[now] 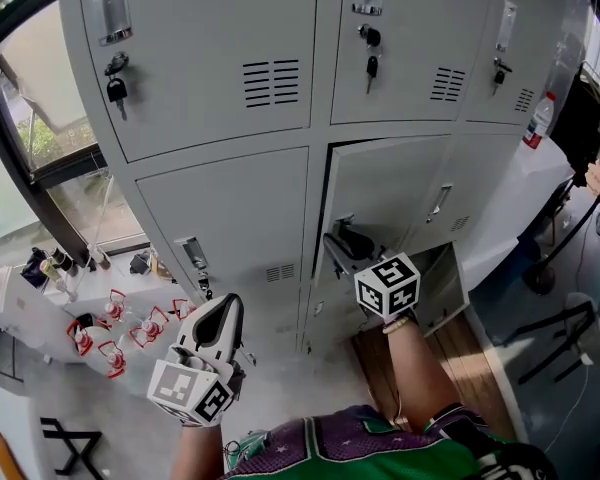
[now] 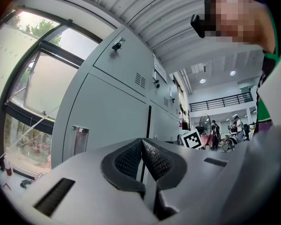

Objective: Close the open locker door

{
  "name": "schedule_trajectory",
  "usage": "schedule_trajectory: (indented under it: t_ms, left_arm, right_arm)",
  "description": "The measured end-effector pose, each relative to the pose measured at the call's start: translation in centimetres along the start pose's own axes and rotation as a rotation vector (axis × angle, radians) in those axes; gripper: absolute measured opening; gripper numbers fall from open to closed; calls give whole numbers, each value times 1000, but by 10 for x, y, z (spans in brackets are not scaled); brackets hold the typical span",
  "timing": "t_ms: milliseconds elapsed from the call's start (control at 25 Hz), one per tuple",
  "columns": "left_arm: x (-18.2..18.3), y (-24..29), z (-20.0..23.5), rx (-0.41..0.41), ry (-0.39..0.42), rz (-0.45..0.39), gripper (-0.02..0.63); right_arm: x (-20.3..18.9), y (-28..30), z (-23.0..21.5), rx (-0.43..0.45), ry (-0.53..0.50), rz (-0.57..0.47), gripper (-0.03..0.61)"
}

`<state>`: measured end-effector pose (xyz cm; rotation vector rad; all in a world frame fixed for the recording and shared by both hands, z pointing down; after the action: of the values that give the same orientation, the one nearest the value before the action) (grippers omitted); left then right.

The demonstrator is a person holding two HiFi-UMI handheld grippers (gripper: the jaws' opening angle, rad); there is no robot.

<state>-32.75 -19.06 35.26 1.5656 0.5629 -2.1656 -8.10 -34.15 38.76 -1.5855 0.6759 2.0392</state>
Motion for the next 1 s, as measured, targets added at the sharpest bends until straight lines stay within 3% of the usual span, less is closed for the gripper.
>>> schedule_trajectory:
  t_ms: [1000]
  left_arm:
    - [0,9,8,13,-36,-6,21]
  right_arm:
    - [1,26,-12,11,26,-4,86]
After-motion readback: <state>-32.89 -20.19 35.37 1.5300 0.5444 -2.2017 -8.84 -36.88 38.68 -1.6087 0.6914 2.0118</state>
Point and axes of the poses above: the fingertips, and each gripper's own axes: y forward along the fingers, z to its left, x out of its top, the point moved 7 cm from there along -y, backward along the fingers, and after that the axes turned 9 degrees about -y, right-handed, at the moved point
